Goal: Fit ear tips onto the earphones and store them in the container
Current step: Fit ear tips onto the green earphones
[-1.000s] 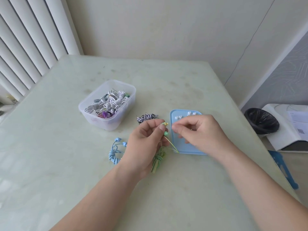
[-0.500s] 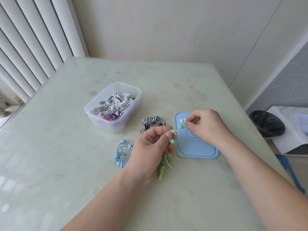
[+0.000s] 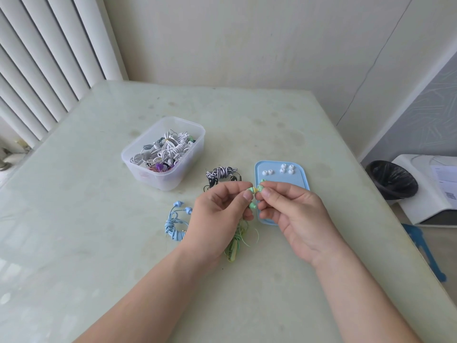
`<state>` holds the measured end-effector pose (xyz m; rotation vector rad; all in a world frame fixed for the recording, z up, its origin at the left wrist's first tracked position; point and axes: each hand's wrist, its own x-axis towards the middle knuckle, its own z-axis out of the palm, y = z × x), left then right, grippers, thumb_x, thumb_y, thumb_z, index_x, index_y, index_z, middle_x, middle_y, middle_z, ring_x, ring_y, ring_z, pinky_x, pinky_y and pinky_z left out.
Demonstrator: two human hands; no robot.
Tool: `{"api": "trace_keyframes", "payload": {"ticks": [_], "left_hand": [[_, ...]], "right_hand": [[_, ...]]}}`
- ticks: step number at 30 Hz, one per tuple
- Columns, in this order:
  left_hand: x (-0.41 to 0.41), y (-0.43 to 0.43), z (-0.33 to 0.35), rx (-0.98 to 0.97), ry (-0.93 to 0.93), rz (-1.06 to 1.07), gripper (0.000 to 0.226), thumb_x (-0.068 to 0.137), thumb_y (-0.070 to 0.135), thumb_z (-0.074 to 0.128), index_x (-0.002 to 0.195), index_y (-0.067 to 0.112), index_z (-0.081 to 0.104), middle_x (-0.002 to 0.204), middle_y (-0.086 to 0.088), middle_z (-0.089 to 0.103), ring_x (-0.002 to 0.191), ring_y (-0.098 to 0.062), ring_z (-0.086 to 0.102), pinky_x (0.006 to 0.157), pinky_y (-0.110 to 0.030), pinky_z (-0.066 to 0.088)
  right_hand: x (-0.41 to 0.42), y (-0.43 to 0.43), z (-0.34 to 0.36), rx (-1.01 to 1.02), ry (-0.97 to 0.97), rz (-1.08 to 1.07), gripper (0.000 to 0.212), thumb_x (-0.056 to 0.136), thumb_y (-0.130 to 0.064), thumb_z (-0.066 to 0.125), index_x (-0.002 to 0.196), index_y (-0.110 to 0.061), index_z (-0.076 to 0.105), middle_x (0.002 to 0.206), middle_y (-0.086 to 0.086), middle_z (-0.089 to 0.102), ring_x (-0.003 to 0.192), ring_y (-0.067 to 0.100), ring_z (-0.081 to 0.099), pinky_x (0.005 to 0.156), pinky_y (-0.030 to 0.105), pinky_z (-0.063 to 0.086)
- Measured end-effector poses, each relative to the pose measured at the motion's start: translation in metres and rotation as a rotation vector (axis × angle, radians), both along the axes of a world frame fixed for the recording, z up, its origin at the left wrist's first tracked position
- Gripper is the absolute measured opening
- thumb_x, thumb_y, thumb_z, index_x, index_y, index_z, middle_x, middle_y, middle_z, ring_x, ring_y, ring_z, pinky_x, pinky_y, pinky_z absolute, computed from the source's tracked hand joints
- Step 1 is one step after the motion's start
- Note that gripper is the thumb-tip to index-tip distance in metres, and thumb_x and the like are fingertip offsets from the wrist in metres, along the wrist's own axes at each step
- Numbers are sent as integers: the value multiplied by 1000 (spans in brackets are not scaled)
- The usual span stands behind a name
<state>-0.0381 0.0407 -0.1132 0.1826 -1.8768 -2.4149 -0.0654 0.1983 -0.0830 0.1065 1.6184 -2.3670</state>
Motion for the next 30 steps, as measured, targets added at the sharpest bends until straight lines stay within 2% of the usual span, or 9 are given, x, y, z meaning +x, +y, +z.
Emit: {"api": "trace_keyframes", "payload": {"ticks": [6, 19, 30], "left_hand": [[0, -1, -1, -6, 24, -10, 9, 98, 11, 70, 105, 10, 76, 88, -6, 76, 71, -19, 64, 78, -43, 57], [0, 2, 2, 6, 47, -17, 8, 99, 8, 68, 102, 9, 75, 84, -3, 76, 70, -15, 66, 74, -34, 55], [1, 2, 2, 12, 56, -7, 9, 98, 9, 69, 105, 9, 75, 88, -6, 76, 73, -19, 65, 78, -40, 57]], "right_hand": [[2, -2, 0, -49, -38, 10, 23, 75, -5, 73, 97, 1, 73, 82, 16, 73, 67, 19, 67, 62, 26, 58], [3, -4, -5, -47, -20, 8, 15, 76, -5, 74, 90, -2, 75, 83, 17, 71, 70, 20, 66, 67, 28, 59], [3, -5, -6, -81, 5, -16, 10, 78, -3, 71, 88, -1, 71, 78, 13, 72, 66, 17, 67, 64, 27, 59]]}}
